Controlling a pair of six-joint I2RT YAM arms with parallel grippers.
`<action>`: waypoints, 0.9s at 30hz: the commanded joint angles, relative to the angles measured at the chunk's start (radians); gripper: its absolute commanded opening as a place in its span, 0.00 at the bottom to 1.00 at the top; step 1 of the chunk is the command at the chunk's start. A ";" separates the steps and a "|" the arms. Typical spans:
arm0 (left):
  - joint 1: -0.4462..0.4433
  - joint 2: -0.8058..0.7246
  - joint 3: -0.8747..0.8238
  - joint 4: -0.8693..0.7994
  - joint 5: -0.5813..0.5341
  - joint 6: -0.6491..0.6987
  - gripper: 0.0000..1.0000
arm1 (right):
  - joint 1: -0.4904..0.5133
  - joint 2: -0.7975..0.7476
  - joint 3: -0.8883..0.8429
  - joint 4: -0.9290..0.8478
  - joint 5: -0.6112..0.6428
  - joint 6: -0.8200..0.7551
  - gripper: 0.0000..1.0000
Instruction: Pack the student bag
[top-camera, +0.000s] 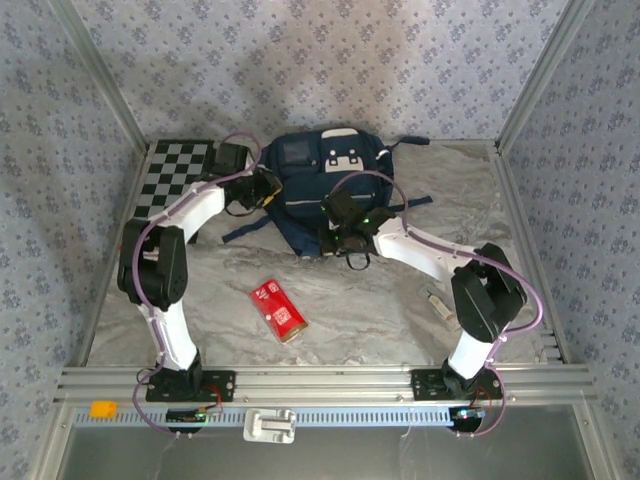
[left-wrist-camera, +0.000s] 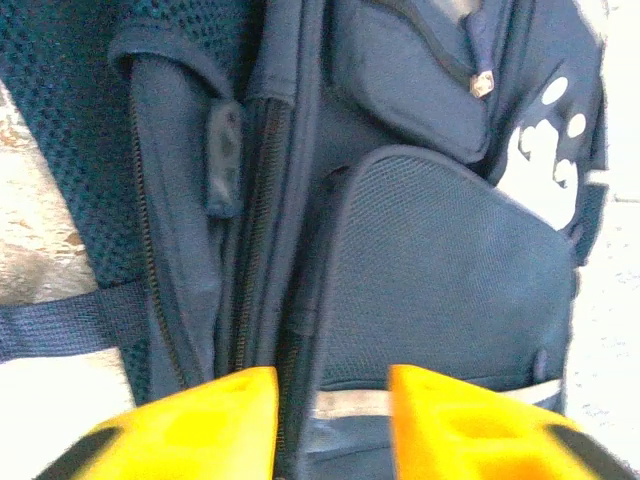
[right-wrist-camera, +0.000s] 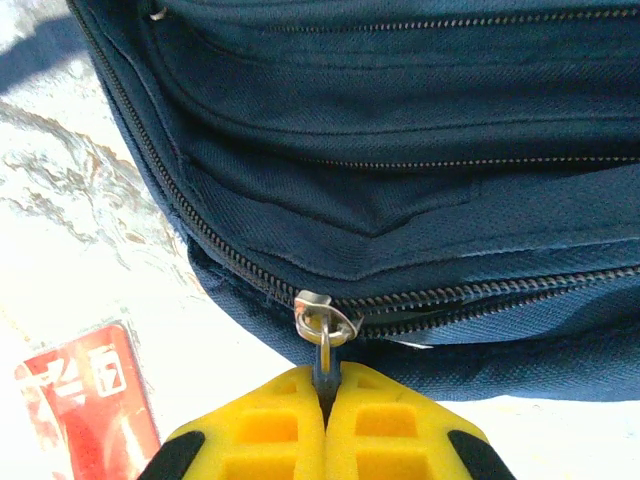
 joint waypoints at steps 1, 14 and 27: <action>-0.021 -0.141 -0.109 0.067 0.022 -0.102 0.46 | 0.014 -0.008 0.015 -0.011 -0.022 -0.001 0.00; -0.246 -0.283 -0.375 0.189 -0.155 -0.484 0.64 | 0.066 0.021 0.004 0.008 -0.008 0.013 0.00; -0.291 -0.199 -0.326 0.120 -0.241 -0.480 0.01 | 0.062 0.017 0.018 -0.047 0.072 0.015 0.00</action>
